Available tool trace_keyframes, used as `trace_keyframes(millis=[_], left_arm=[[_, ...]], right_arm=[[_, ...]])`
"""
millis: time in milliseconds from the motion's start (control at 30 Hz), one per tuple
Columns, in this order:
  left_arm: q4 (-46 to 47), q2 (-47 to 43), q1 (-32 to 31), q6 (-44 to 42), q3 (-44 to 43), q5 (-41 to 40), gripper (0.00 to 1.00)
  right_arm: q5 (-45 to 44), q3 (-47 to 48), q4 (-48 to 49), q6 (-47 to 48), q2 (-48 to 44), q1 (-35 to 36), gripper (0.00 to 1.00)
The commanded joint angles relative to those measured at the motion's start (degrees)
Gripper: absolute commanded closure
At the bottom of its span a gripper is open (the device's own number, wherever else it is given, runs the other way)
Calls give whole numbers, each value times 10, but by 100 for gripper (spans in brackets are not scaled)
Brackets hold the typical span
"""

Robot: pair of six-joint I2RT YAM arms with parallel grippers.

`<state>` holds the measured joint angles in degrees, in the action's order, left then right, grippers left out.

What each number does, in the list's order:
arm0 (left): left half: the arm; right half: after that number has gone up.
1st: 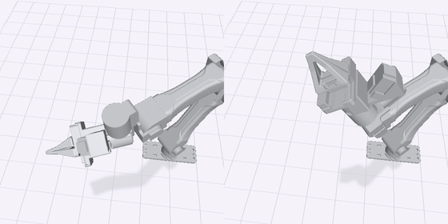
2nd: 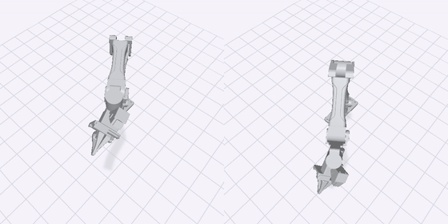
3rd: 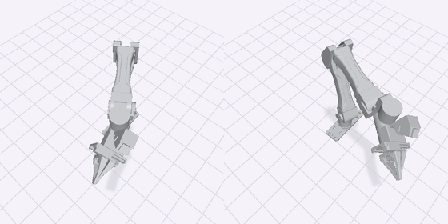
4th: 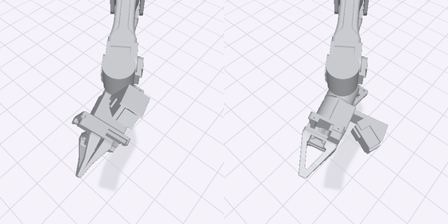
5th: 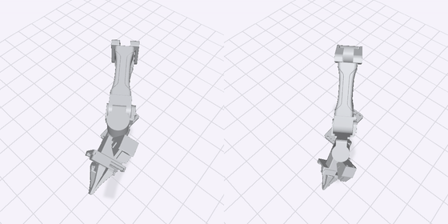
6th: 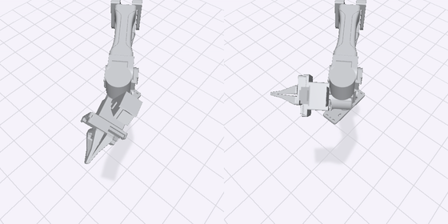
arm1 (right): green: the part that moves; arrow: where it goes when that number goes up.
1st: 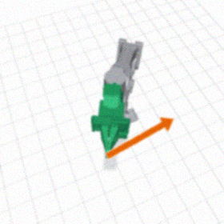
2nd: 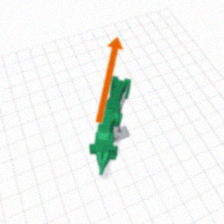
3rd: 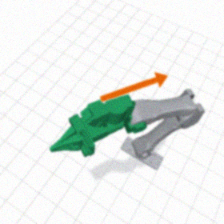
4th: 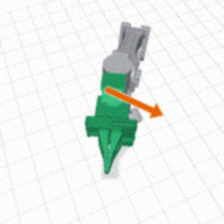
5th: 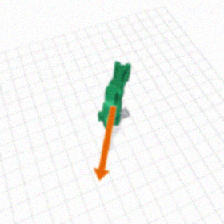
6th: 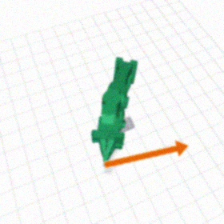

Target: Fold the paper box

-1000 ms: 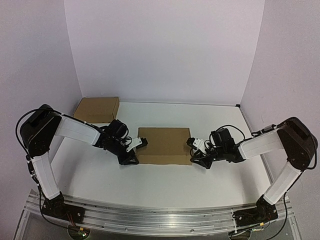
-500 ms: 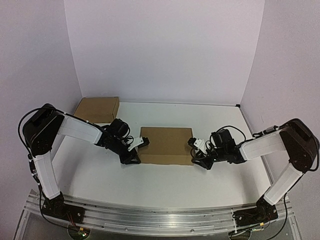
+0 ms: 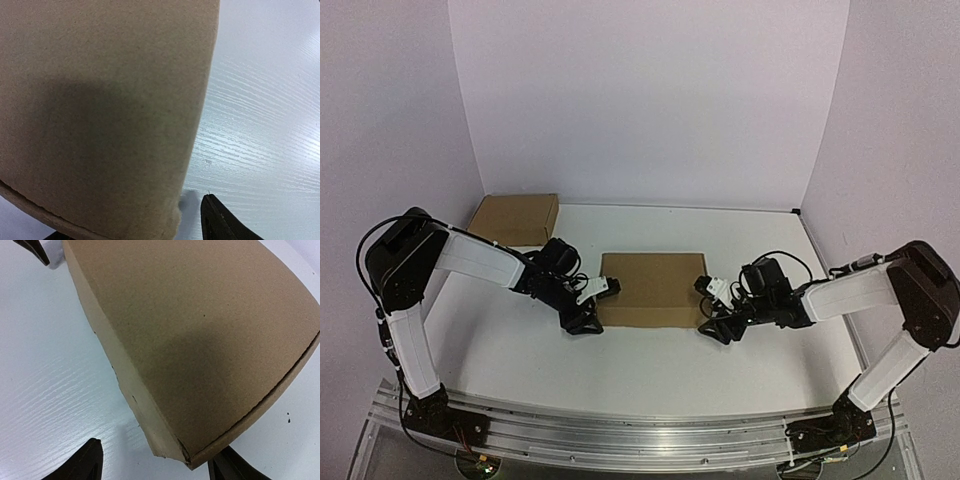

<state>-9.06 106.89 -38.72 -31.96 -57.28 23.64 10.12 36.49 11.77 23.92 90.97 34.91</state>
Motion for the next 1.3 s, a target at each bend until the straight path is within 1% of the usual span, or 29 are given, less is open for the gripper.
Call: trace_keyframes(millis=[0,167,200,267,333,400,500,567,600,700,733,767,833,967,1033,1133,1200,1267], left_arm=[[7,-41,0,-29,-14,23,32],[8,-82,11,-39,16,35,26],[13,-88,11,-38,22,33,24],[21,-93,11,-33,28,29,21],[14,-98,11,-31,26,30,20],[-5,-112,13,-39,24,33,19],[-21,-154,37,-39,35,55,18],[-12,-183,62,5,43,67,18],[1,-195,87,49,45,66,17],[44,-217,151,212,52,12,17],[61,-233,172,254,64,-5,16],[77,-250,192,289,81,-17,14],[108,-293,223,327,124,-31,11],[200,-383,272,374,230,-106,1],[231,-445,295,365,291,-94,0],[241,-508,334,367,343,-102,0],[245,-537,358,372,374,-118,0],[230,-565,374,374,394,-130,0]], right_arm=[[9,-10,-17,-5,-52,9,24],[-14,-32,-59,-18,-112,-2,17],[-15,-36,-62,-22,-119,-5,14],[-14,-40,-67,-27,-123,-8,6],[-21,-38,-68,-36,-124,-8,2],[-30,-36,-68,-48,-134,-13,2],[-27,-40,-71,-74,-171,-31,2],[-25,-41,-76,-113,-198,-58,2],[-29,-41,-78,-134,-207,-75,2],[-72,-46,-78,-197,-226,-139,2],[-86,-52,-73,-213,-239,-159,2],[-101,-58,-68,-232,-252,-178,2],[-139,-76,-61,-277,-283,-209,2],[-159,-133,-58,-312,-379,-267,2],[-167,-174,-51,-323,-426,-280,2],[-180,-229,-42,-313,-509,-283,2],[-209,-268,-40,-307,-562,-282,2],[-230,-307,-38,-304,-612,-282,2]])
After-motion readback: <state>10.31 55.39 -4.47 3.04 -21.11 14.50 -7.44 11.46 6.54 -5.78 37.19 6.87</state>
